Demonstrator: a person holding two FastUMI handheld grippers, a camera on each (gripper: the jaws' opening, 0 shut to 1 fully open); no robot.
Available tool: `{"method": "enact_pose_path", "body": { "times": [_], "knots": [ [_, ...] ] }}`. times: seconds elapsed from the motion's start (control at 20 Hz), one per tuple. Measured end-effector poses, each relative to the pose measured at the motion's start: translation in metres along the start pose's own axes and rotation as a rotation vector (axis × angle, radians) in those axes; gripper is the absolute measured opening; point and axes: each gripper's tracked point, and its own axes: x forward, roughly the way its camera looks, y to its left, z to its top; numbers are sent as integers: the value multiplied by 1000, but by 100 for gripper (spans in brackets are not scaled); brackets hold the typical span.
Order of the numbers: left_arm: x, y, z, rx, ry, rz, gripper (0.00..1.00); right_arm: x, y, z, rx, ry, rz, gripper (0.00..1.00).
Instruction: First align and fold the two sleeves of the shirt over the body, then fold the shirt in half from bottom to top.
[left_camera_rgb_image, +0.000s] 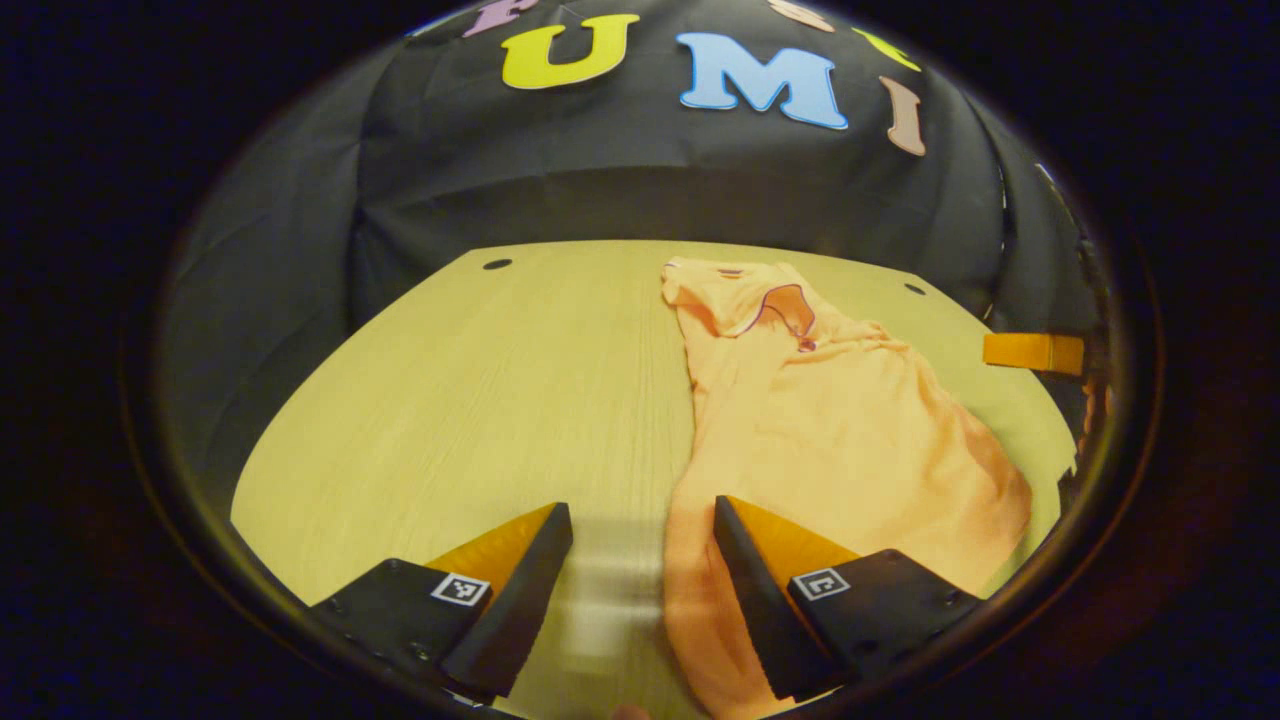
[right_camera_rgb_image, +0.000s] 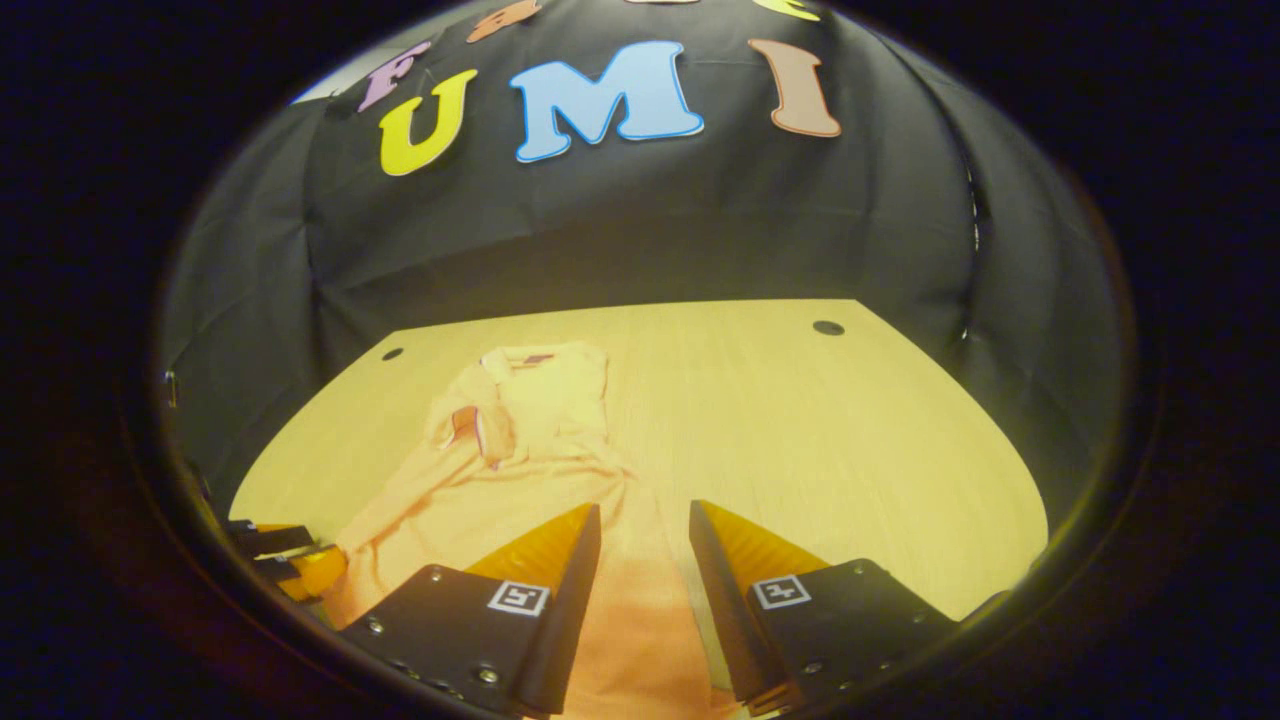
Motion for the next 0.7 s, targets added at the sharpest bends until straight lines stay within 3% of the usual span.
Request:
{"method": "enact_pose_path", "body": {
  "times": [0.05, 0.1, 0.4, 0.7],
  "knots": [
    [-8, -1, -7, -2, 3, -6, 95, -8, -4, -17, -19, 19, -10, 52],
    [-16, -3, -13, -5, 5, -14, 94, -16, -5, -30, -33, 31, -16, 61],
    [-35, -16, -35, 14, -11, -4, 95, -32, -14, -94, -48, 95, -41, 61],
    [-36, -19, -37, 7, -74, 50, 95, -33, -13, -100, -28, 41, -28, 64]
  ]
}}
